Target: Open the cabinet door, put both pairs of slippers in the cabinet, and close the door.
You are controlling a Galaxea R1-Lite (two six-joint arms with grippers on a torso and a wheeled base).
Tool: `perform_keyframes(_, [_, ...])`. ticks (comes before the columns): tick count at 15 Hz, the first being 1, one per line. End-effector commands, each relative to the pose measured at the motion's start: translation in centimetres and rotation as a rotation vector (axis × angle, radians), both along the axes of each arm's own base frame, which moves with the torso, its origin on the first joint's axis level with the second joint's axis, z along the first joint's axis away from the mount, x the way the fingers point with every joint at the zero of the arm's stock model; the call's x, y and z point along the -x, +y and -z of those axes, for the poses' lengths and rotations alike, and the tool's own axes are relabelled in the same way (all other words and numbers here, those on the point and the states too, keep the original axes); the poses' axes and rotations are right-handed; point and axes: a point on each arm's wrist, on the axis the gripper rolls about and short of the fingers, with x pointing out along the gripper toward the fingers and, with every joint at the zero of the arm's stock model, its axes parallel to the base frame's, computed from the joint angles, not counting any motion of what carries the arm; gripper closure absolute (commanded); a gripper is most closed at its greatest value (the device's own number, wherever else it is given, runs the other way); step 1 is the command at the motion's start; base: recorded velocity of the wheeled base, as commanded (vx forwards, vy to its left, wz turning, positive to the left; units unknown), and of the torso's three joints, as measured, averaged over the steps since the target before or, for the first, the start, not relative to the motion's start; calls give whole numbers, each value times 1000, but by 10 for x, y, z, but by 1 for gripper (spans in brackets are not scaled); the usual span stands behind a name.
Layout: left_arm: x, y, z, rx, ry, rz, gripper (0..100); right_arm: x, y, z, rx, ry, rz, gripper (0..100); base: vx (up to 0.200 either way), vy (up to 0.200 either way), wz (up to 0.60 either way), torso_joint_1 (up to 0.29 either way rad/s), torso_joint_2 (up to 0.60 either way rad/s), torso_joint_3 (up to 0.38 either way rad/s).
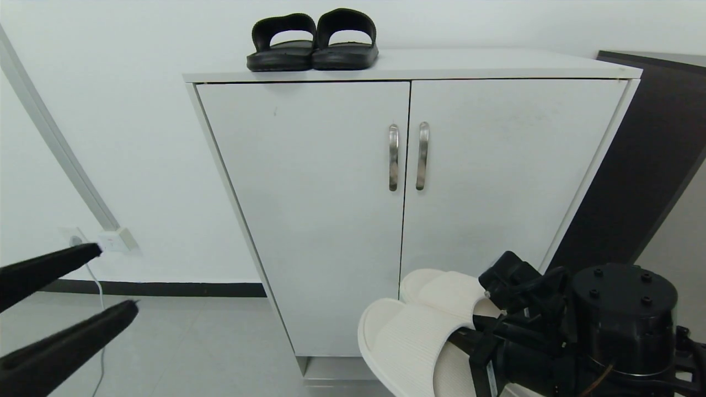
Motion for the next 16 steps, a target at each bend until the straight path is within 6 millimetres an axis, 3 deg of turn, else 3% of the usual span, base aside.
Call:
perform_keyframes(1, [-63,-25,-19,-4,52,128,0,0,2,3,8,7,-5,100,0,0,0,0,0,0])
perform_keyframes(4, [-94,-53,-40,9,36,227,0,0,3,4,11,9,-7,100,0,0,0,0,0,0])
perform_keyframes(7, [-118,-96,-57,39,40,361,0,0,4,3,9,7,-7,100,0,0,0,0,0,0])
perform_keyframes(12, [-128,-168,-57,56,100,526,0,-1,5,6,17,13,-10,100,0,0,0,0,0,0])
perform_keyframes(16, [-167,-206,-55,71,111,525,0,-1,7,9,25,20,-12,100,0,0,0,0,0,0])
